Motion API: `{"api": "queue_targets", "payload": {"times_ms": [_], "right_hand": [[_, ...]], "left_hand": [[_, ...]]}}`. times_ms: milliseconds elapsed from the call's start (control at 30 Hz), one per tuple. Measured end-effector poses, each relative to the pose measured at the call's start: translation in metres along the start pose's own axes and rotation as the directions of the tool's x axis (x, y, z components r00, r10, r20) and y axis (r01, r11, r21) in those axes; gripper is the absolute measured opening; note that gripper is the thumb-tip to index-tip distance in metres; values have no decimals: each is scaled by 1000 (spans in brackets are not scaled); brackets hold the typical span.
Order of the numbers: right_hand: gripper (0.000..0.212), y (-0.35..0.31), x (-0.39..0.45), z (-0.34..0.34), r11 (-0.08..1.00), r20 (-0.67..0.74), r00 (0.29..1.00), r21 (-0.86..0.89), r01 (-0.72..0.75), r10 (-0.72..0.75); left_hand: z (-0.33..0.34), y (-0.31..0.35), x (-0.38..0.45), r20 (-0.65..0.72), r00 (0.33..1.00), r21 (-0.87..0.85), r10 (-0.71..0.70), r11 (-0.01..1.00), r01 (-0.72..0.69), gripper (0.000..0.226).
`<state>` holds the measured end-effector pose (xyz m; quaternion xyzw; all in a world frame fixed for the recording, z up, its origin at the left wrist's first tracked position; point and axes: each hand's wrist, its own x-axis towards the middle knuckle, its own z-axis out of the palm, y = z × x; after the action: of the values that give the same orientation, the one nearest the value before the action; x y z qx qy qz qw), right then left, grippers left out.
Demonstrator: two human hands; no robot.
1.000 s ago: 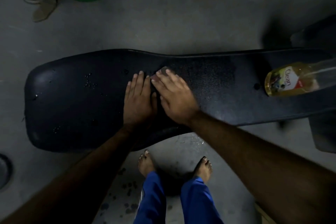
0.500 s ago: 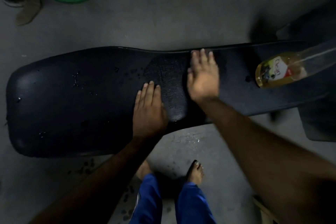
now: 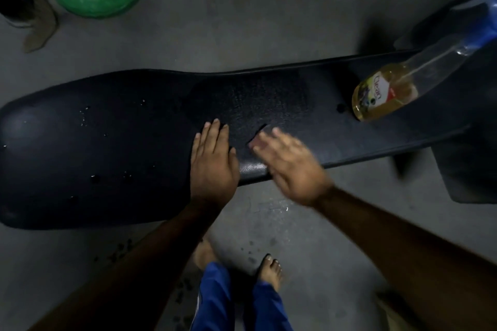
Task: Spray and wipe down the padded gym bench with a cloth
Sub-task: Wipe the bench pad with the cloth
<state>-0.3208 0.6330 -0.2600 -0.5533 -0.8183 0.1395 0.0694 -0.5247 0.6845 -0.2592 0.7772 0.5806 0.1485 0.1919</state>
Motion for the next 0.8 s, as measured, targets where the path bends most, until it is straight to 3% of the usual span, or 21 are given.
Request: {"api": "queue_targets", "payload": {"times_ms": [33,67,133,167,200,267,300,333,367,400,467,500,533,600,633,700,733,767,800], "right_hand": [[61,27,-2,-3,997,-45,997,-36,-62,61],[62,49,4,-8,971,-118,964,-3,-240,237],[64,47,19,-13,788,-257,745,171,-592,616],[65,24,25,-7,736,-284,681,209,-644,676],[64,-2,24,-2,762,-270,713,213,-611,647],[62,-31,2,8,938,-142,931,144,-317,336],[61,-19,-11,9,987,-85,986,83,-139,146],[61,6,-17,7,1000,-84,996,16,-23,24],[62,33,-18,2,999,-112,993,-23,-45,42],[63,56,-15,-3,981,-175,966,12,-193,192],[67,55,-1,-11,827,-277,779,184,-532,563],[69,29,4,-5,774,-289,718,210,-597,633],[68,-3,6,3,803,-275,754,209,-559,596],[61,-50,-10,19,953,-179,939,138,-271,293],[58,-50,-19,21,989,-119,985,96,-115,126],[52,-8,-21,17,998,-128,990,-23,59,-62],[51,16,-17,13,999,-163,986,-33,13,-18],[50,35,-10,8,992,-236,964,18,-123,124],[50,37,-6,3,943,-307,892,126,-309,333]], "left_hand": [[4,-2,-1,-5,1000,33,14,999,-13,54],[6,-4,0,-12,999,72,32,997,-32,55],[12,-4,-2,-13,998,137,55,989,-53,57],[13,-3,-3,-10,998,157,55,986,-52,57],[12,-3,-3,-12,999,173,53,984,-50,57],[13,-2,-2,-27,997,200,67,978,-60,57],[15,-3,-3,-31,997,212,70,975,-62,57],[16,-4,-4,-37,997,219,67,974,-57,57],[18,-5,-4,-45,997,223,67,973,-55,57],[19,-5,-4,-56,996,227,68,972,-53,56],[20,-3,-4,-65,996,231,60,972,-43,56],[19,-2,-4,-60,997,225,54,974,-39,56],[18,-1,-3,-53,997,215,48,976,-36,56],[15,-2,-2,-45,998,168,40,985,-31,54],[13,-2,-1,-48,998,114,31,993,-26,52],[3,-4,0,-60,998,-83,-27,996,22,44],[-3,-7,-1,-72,996,-165,-60,985,48,40],[-9,-11,-3,-88,993,-187,-84,980,66,38],[-15,-18,-7,-106,990,-143,-93,987,77,37]]}}
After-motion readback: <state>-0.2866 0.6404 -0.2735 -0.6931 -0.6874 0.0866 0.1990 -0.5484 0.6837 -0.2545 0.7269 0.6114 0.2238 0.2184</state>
